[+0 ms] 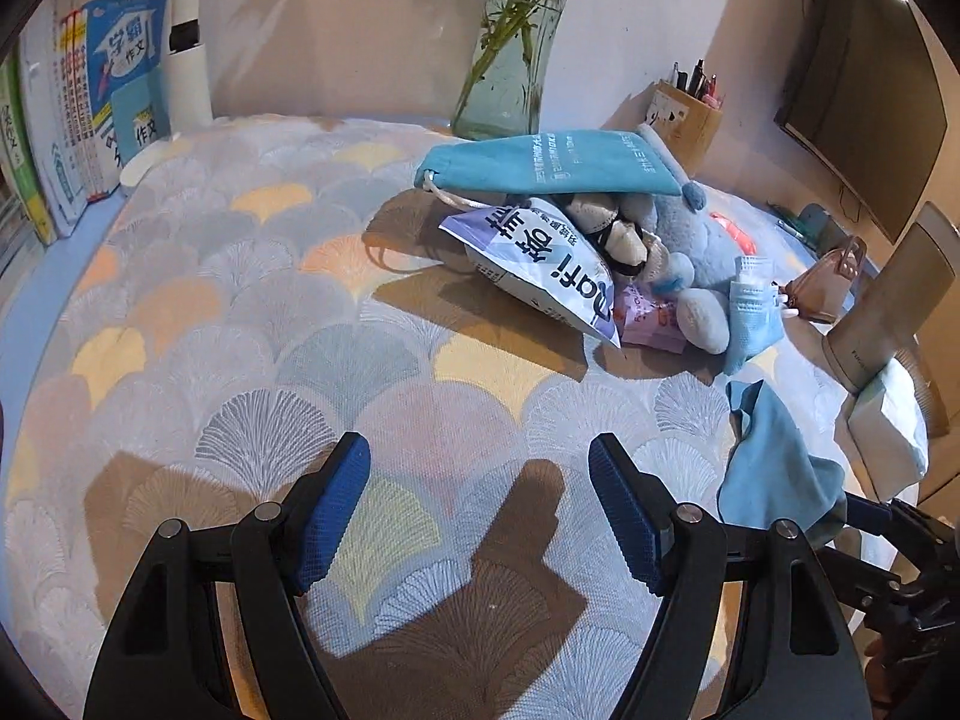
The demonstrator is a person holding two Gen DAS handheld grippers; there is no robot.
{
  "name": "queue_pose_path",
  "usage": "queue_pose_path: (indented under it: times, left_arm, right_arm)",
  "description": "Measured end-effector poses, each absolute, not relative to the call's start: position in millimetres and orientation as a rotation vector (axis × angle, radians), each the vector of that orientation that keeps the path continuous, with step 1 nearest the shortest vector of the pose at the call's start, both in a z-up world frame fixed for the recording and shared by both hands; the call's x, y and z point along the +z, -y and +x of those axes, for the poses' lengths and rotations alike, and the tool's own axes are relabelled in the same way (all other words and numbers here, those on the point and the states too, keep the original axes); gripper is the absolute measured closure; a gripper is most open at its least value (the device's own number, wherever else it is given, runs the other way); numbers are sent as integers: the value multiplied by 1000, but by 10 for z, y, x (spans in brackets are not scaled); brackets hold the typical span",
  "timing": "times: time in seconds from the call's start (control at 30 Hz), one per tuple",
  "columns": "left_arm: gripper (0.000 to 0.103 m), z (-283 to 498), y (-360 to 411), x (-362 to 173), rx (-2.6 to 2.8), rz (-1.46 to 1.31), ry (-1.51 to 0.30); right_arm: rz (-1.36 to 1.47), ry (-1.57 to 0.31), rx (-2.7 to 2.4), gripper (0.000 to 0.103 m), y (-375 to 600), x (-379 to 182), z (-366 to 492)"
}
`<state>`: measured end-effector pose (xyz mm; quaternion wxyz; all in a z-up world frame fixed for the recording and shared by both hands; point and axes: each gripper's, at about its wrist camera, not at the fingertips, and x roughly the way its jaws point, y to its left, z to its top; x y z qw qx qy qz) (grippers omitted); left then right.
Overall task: Organize soft objects
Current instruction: 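Move both open tools back to the pile on the table, then grasp the white-and-purple wipes packet with the left tool while the right tool grasps the blue cloth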
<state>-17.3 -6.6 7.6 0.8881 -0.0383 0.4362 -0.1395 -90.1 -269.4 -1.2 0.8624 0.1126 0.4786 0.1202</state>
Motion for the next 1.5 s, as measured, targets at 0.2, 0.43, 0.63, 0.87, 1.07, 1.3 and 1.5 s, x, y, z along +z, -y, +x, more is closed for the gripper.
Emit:
queue_pose_path:
  times: [0.2, 0.43, 0.63, 0.87, 1.07, 1.3, 1.5]
  left_arm:
    - [29, -180, 59, 133, -293, -93, -915]
    - [28, -128, 206, 560, -320, 69, -849]
    - [28, 307, 329, 443, -329, -6, -869]
    - [33, 595, 317, 247, -419, -191, -913]
    - [76, 732, 367, 209, -414, -250, -917]
    - [88, 504, 68, 397, -429, -291, -882]
    - [90, 151, -143, 463, -450, -244, -889]
  right_arm:
    - [238, -982, 221, 7, 2627, -8, -913]
    - [172, -1001, 150, 5, 2459, -16, -772]
    - [54, -935, 67, 49, 2394, -32, -716]
    - [12, -874, 95, 55, 2422, -75, -764]
    - [-6, -844, 93, 55, 2388, -93, -784]
    - [47, -837, 118, 75, 2507, -52, -848]
    - [84, -850, 130, 76, 2554, -53, -867]
